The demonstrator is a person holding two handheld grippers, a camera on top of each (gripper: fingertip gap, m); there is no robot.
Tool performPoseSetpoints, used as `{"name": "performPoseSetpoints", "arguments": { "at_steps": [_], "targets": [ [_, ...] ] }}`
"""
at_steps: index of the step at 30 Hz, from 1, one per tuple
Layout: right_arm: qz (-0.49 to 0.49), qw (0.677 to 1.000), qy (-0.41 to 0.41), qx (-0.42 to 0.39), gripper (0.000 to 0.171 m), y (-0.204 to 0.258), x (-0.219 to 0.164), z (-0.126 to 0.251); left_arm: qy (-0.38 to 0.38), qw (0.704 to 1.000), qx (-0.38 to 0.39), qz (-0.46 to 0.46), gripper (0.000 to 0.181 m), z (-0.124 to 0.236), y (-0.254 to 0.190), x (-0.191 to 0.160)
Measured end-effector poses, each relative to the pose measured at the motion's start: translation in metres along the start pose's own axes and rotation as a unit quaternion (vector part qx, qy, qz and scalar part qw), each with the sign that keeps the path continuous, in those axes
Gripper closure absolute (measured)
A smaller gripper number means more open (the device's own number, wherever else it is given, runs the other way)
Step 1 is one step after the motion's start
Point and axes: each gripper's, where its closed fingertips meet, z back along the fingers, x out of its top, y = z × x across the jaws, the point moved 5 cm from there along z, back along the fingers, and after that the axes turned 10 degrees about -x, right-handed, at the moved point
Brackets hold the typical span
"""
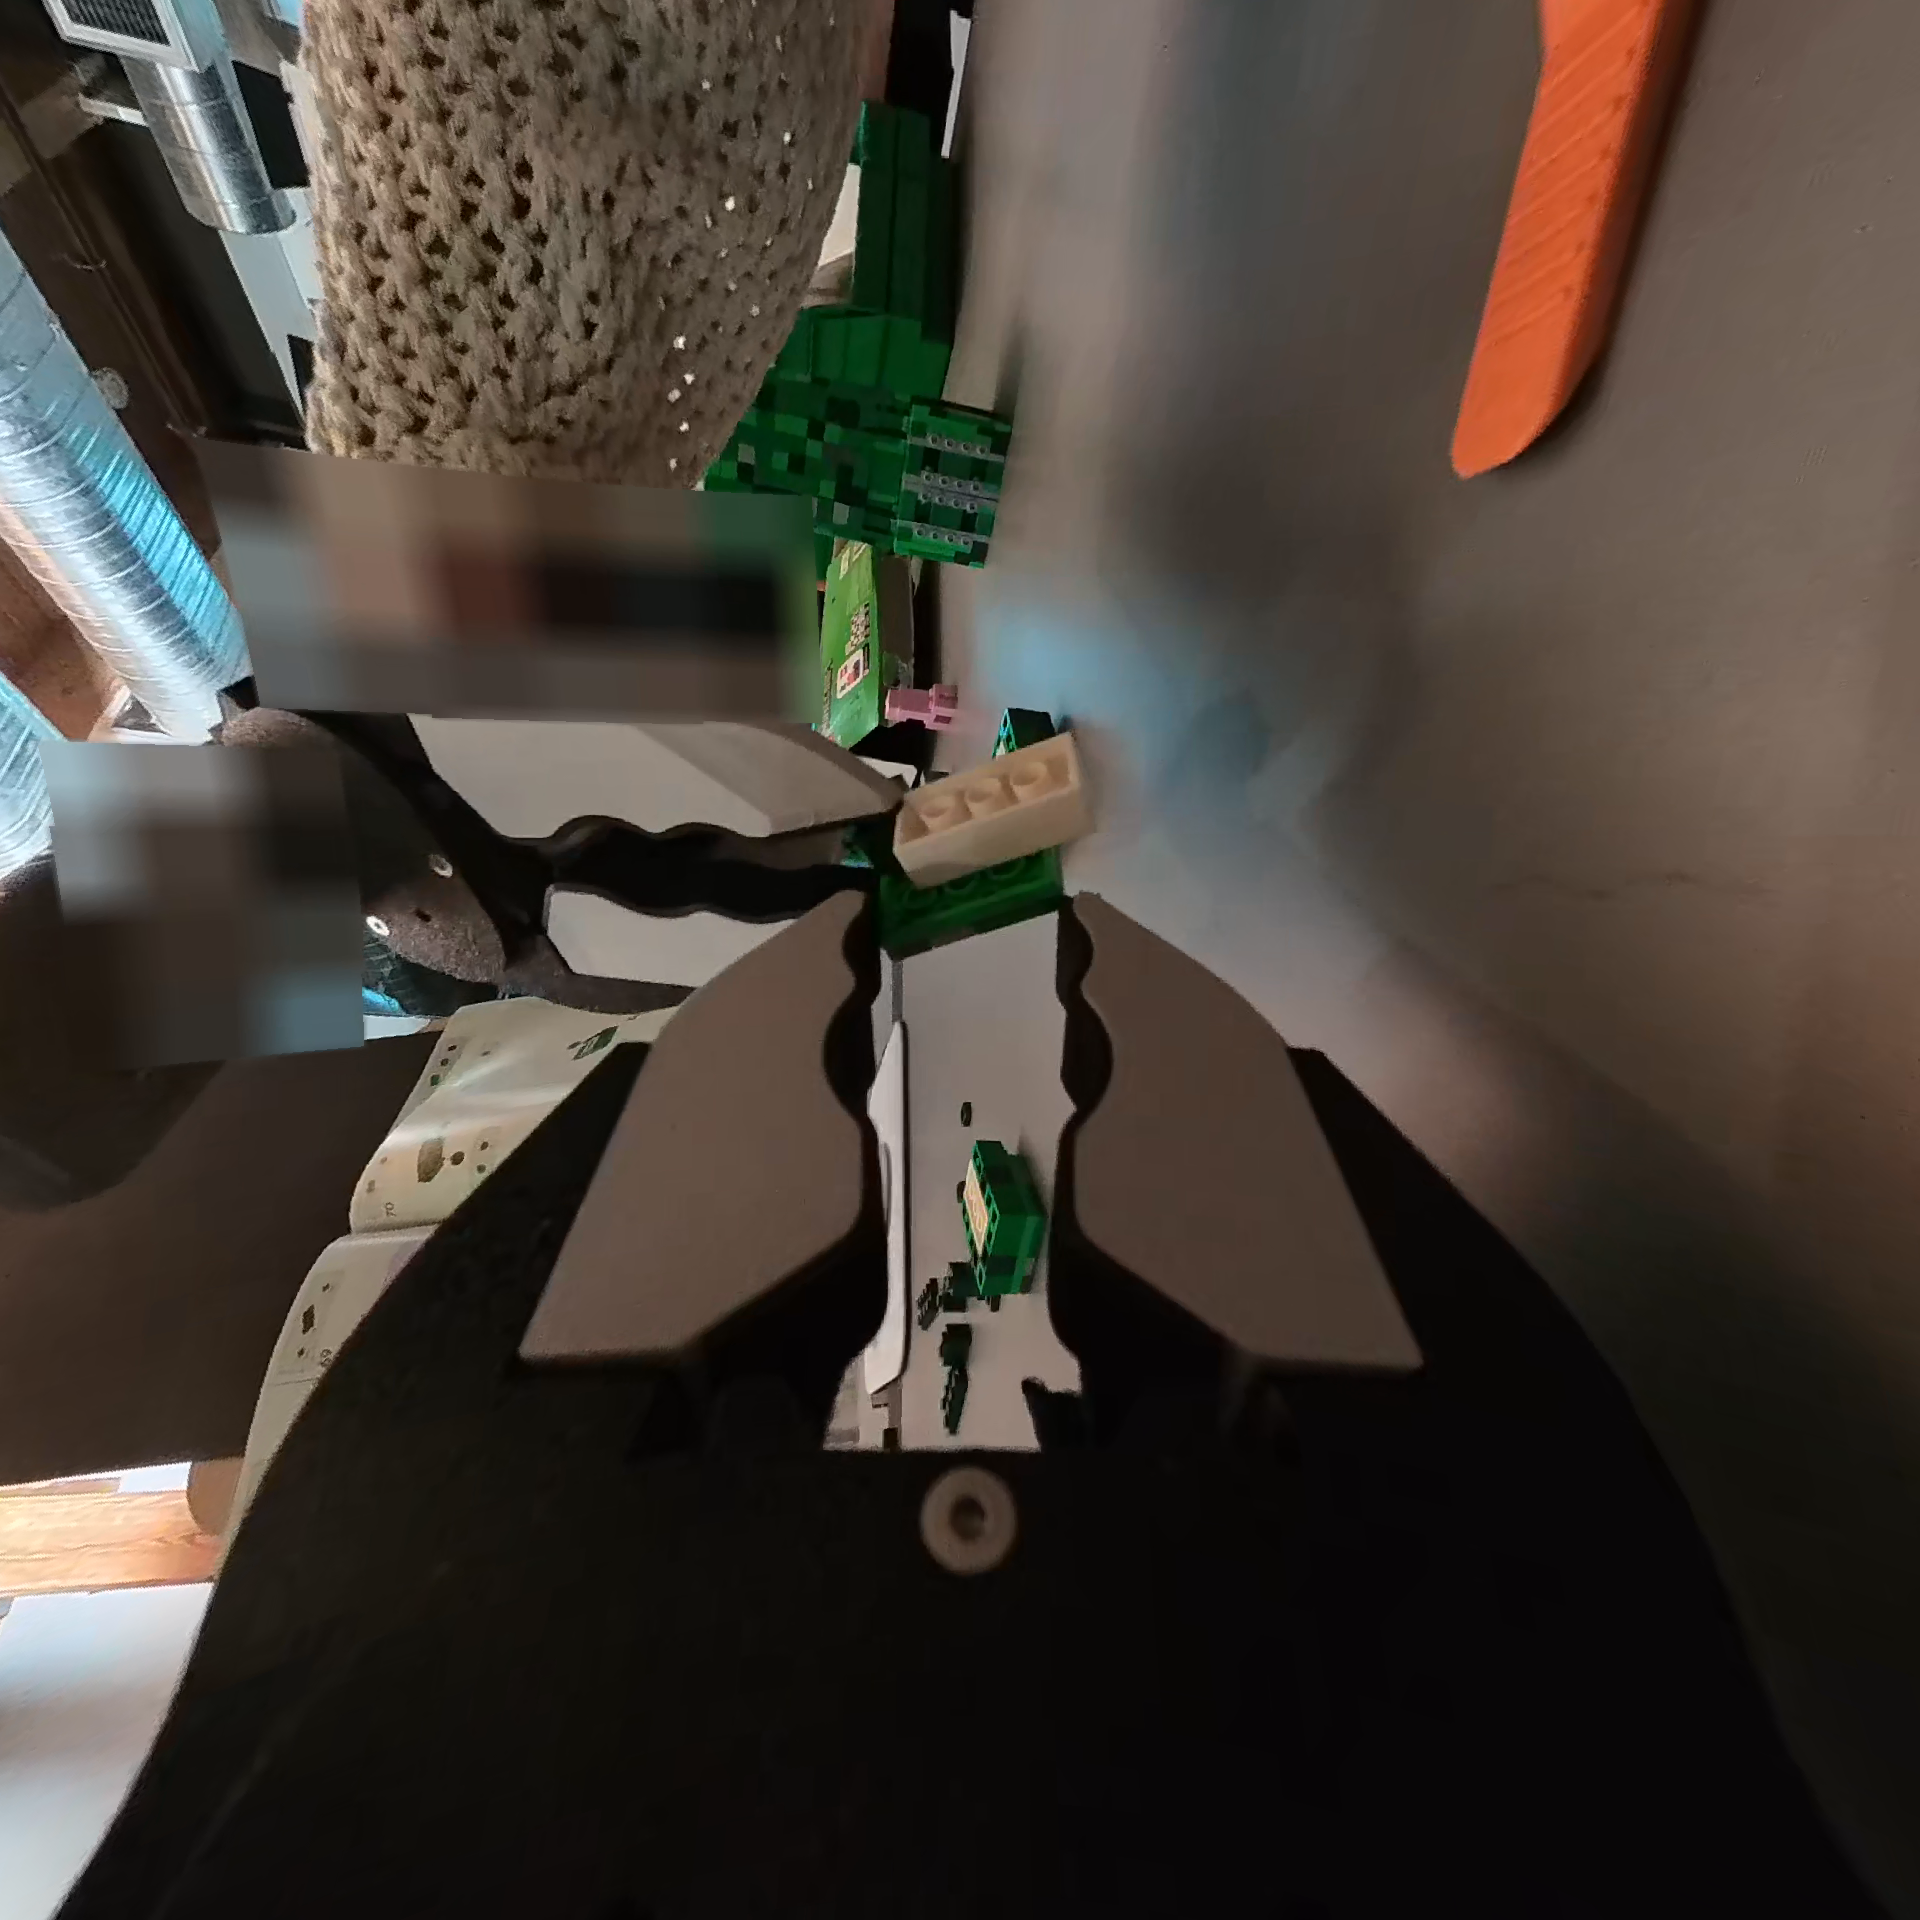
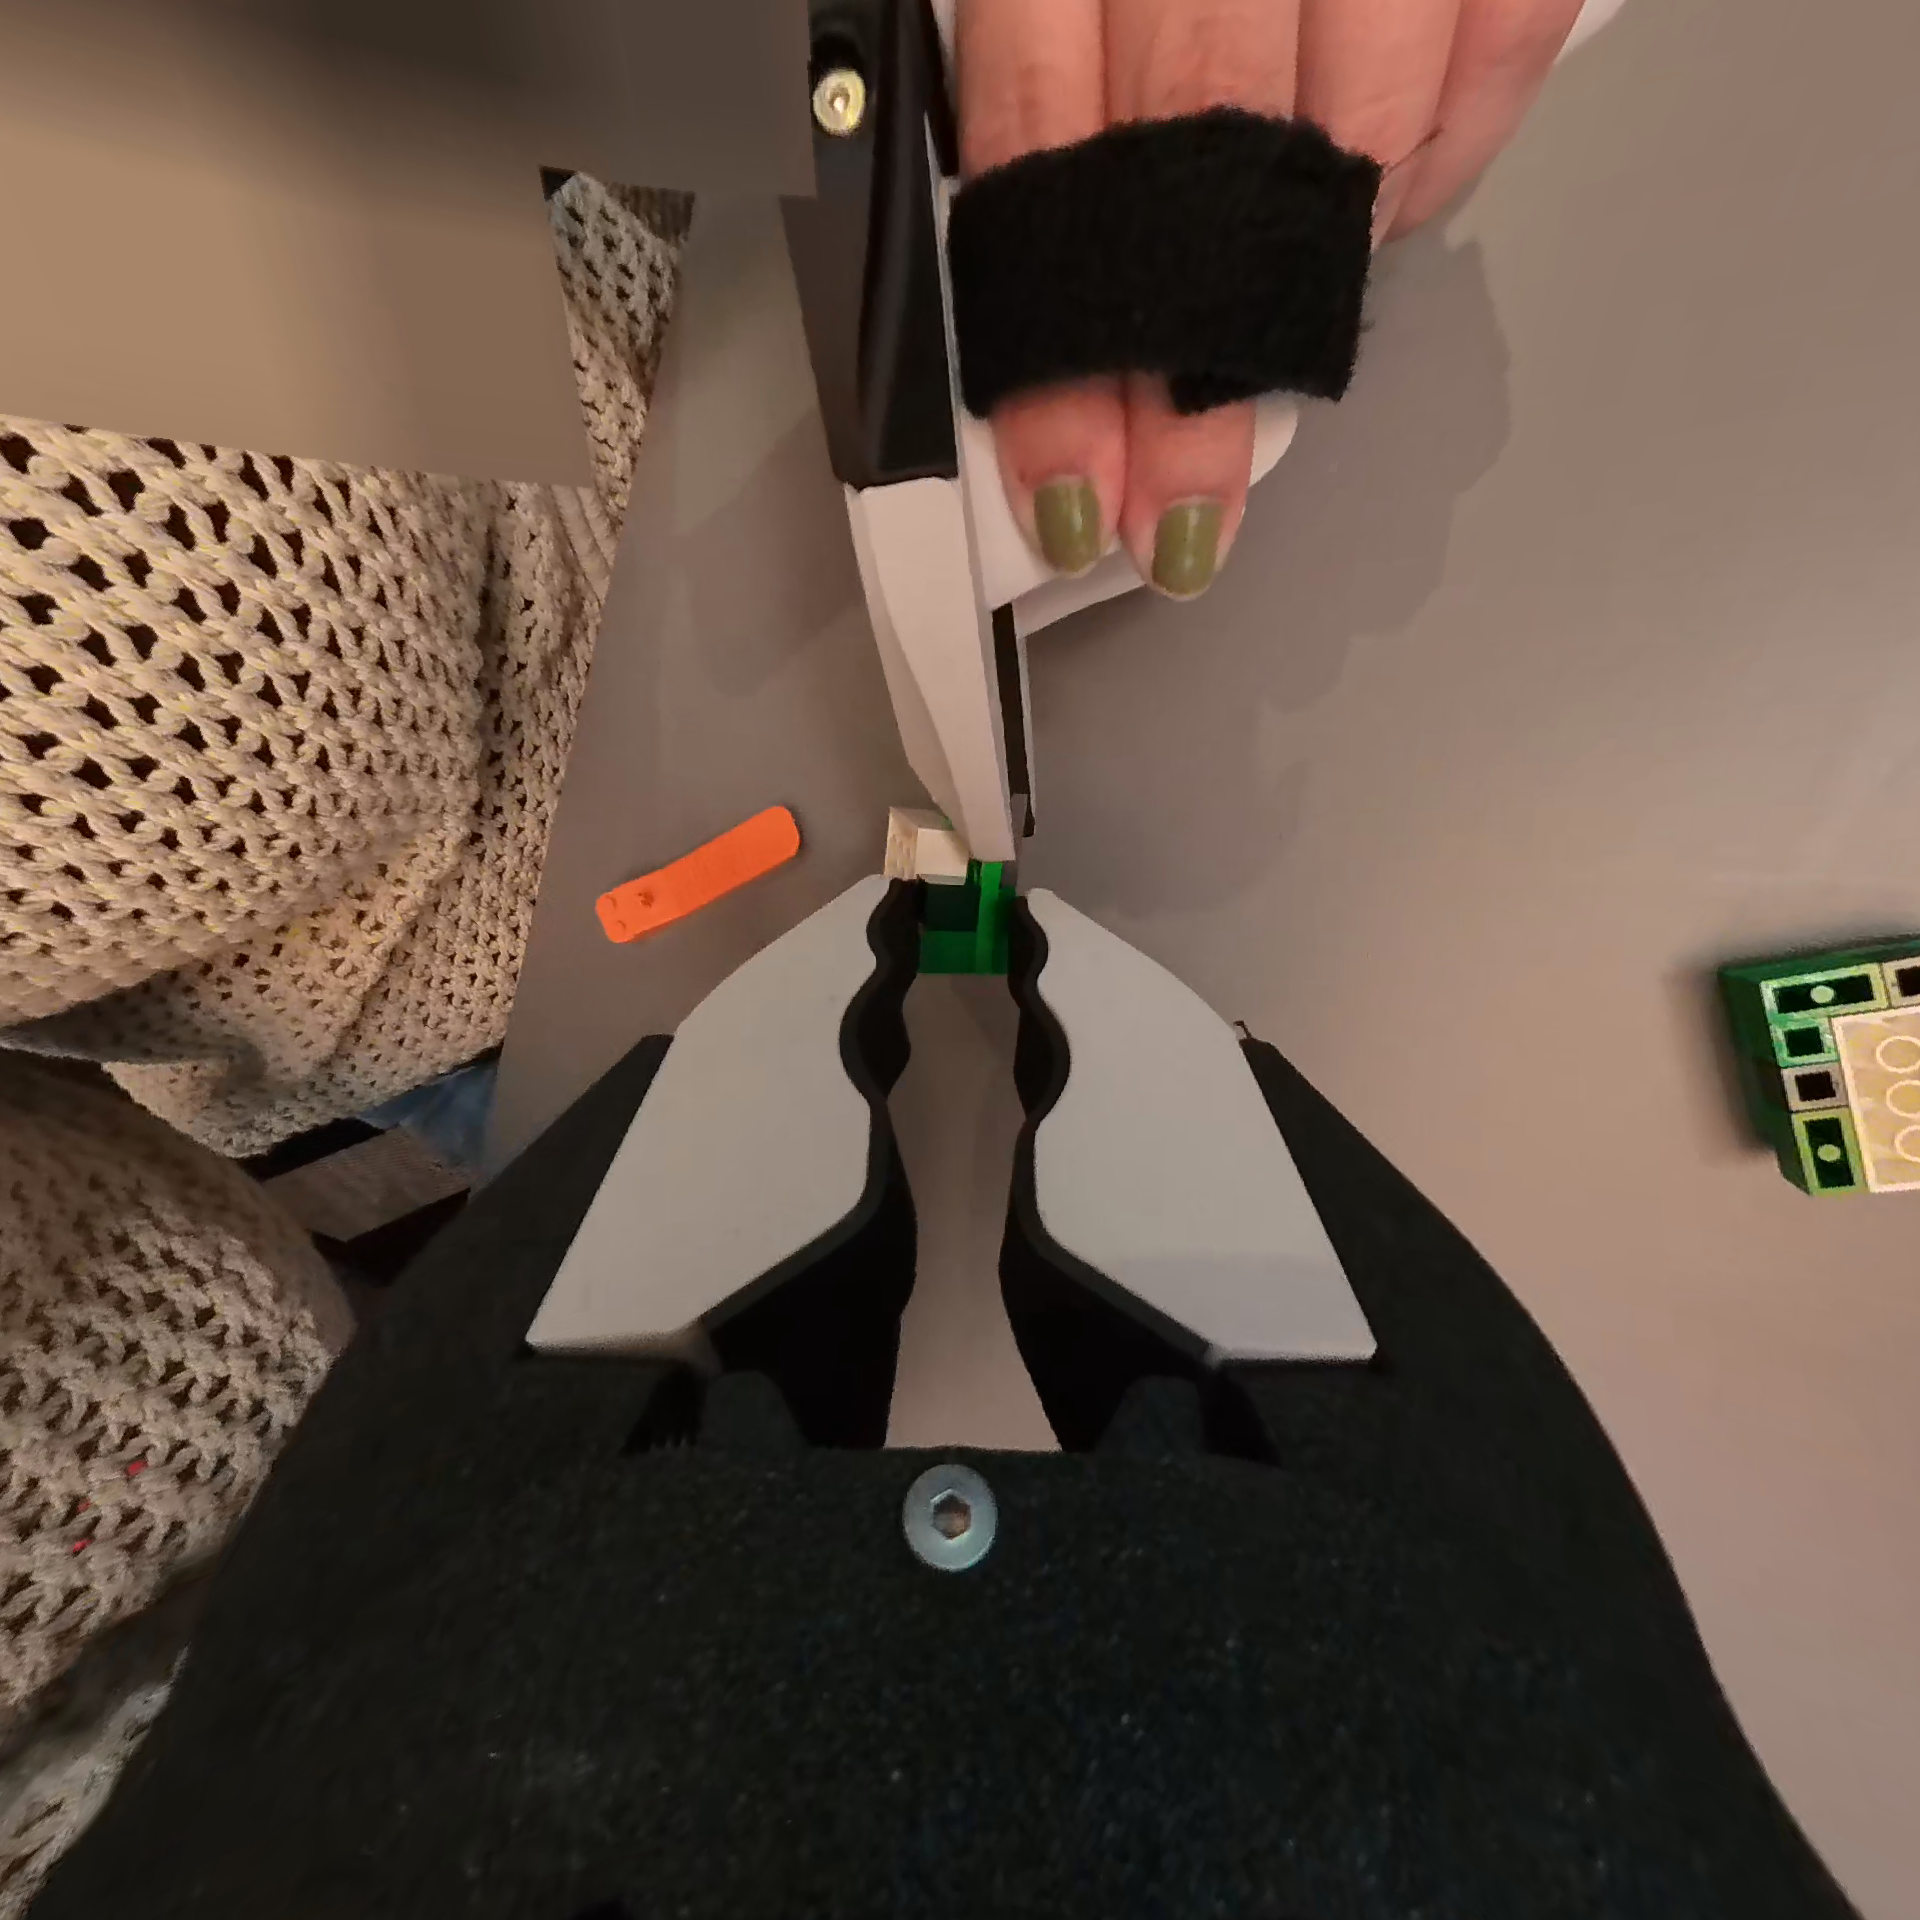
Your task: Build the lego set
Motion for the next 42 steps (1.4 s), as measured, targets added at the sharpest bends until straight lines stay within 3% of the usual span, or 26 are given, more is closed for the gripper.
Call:
{"name": "performPoseSetpoints", "arguments": {
  "at_steps": [7,12,20,25,30,34,42],
  "targets": [
    [-0.009,0.999,-0.029,-0.028,0.153,0.001,0.001,0.005,0.019,0.999,0.02,-0.025,0.15,0.001,0.004,-0.001],
    [0.001,0.996,-0.059,-0.067,0.133,0.007,0.0,0.015,0.026,0.998,0.04,-0.041,0.149,0.004,0.007,-0.001],
    [-0.03,0.988,-0.097,-0.114,0.131,0.009,-0.011,0.025,0.03,0.999,0.032,-0.032,0.15,0.003,0.006,-0.004],
    [-0.087,0.95,-0.218,-0.207,0.142,-0.009,-0.023,0.038,0.017,0.998,-0.015,0.054,0.15,0.003,0.005,-0.011],
    [-0.186,0.885,-0.35,-0.243,0.136,-0.026,-0.039,0.031,0.017,0.982,-0.066,0.175,0.15,0.007,0.005,-0.036],
    [-0.173,0.881,-0.361,-0.252,0.119,-0.023,-0.038,0.01,-0.001,0.953,-0.095,0.289,0.149,0.011,0.006,-0.057],
    [-0.139,0.879,-0.354,-0.287,0.118,-0.025,-0.025,-0.01,-0.021,0.917,-0.13,0.377,0.149,0.016,0.003,-0.075]
  ]
}}
